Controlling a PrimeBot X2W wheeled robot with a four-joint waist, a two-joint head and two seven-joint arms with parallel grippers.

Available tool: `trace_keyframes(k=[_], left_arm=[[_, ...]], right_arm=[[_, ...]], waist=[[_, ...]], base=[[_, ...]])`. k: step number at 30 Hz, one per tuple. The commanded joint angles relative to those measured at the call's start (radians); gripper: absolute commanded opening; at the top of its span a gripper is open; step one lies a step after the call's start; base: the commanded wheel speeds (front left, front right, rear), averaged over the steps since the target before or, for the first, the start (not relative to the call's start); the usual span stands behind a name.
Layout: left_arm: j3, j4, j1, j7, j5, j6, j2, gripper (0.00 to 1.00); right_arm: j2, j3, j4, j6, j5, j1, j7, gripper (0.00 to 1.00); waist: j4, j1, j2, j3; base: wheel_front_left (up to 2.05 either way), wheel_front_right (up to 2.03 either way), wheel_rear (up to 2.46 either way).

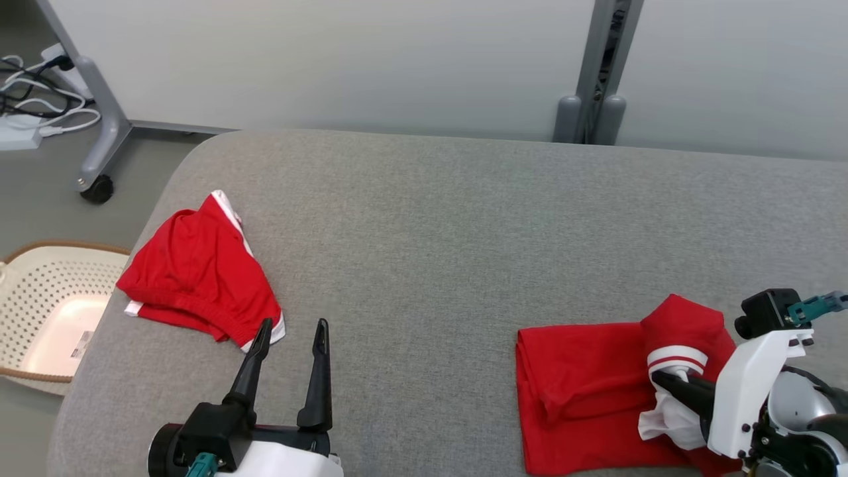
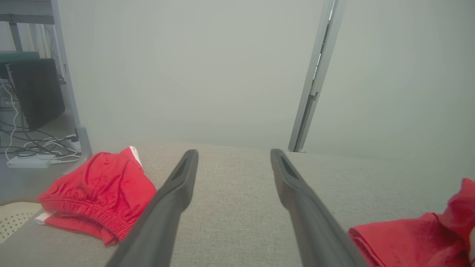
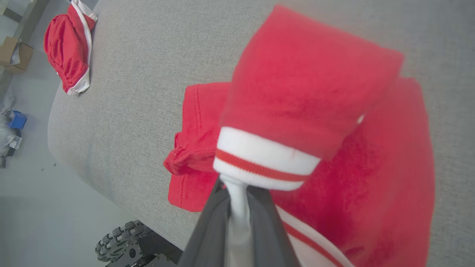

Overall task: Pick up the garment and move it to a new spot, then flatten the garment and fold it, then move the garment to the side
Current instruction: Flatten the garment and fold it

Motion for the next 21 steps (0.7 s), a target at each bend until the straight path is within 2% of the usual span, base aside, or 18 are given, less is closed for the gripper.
trace_keyframes(k=[1,10,21], left_arm=[[0.005,0.002,-0.011,-0.002,0.002,0.003,0.003,1.00],[0.015,0.007,-0.024,-0.002,0.011,-0.008,0.003,1.00],[-0.002,0.009,-0.044,-0.002,0.013,-0.004,0.003,1.00]], right_arm=[[0.011,0.000,0.010,0.000,-0.012,-0.009,-0.016,0.00],[0.074,0.043,0.067,0.000,0.007,-0.042,-0.058,0.00],[0.095,0.132,0.169,0.000,0.013,-0.089,-0.108,0.00]], waist=[[0.018,0.0000,-0.0001,0.012],[0.058,0.0000,-0.0001,0.038],[0.082,0.0000,-0.0001,0.065]], base=[[0.00,0.00,0.00],[0.00,0.00,0.00],[0.00,0.00,0.00]])
